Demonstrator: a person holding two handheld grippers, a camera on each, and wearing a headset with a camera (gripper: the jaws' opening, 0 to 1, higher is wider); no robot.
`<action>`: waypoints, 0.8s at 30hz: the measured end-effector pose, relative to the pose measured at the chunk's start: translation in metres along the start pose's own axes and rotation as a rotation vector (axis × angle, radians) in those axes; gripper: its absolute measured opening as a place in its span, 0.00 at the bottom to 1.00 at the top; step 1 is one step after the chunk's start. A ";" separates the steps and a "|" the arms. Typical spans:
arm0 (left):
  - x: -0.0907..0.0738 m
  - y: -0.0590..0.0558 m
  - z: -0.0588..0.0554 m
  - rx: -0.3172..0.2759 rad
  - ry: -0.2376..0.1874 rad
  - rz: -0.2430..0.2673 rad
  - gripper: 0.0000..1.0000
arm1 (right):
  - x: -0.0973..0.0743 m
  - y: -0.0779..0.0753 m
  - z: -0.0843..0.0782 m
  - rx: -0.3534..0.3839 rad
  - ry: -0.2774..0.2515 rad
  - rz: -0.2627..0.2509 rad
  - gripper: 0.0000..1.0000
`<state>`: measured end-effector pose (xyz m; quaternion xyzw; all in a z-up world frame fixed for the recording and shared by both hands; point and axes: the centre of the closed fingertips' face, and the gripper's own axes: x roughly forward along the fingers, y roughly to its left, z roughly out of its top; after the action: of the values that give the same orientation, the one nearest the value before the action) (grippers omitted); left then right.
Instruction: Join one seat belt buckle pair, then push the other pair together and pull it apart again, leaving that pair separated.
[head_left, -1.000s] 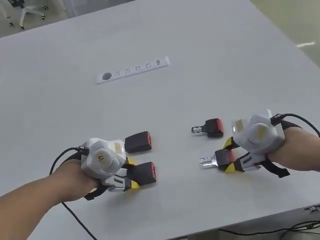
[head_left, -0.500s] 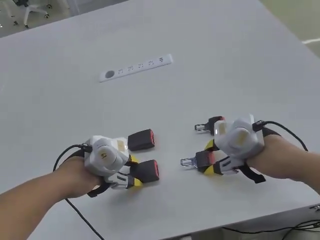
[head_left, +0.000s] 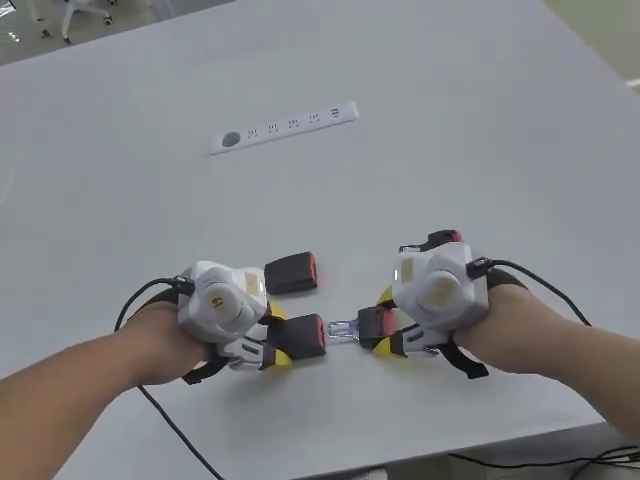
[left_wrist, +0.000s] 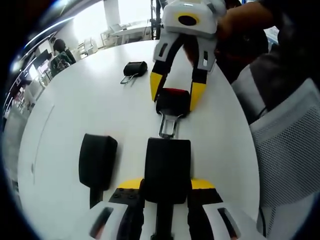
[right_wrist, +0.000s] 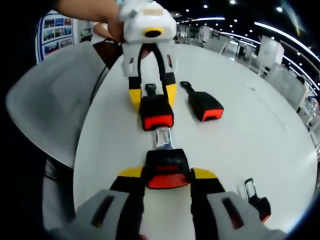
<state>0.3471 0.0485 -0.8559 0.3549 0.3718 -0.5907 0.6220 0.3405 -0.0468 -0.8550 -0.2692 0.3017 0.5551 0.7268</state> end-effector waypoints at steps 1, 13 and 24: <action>0.000 0.000 0.000 0.003 0.003 0.000 0.34 | 0.001 0.000 0.001 -0.004 0.003 -0.005 0.35; 0.000 0.000 0.000 0.000 0.006 0.001 0.33 | 0.003 0.002 0.007 -0.050 0.025 0.005 0.35; -0.001 0.000 0.001 0.011 -0.015 0.001 0.33 | 0.010 0.003 0.013 -0.036 0.018 0.019 0.33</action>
<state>0.3470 0.0482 -0.8547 0.3544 0.3637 -0.5949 0.6230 0.3419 -0.0301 -0.8536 -0.2842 0.3007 0.5648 0.7140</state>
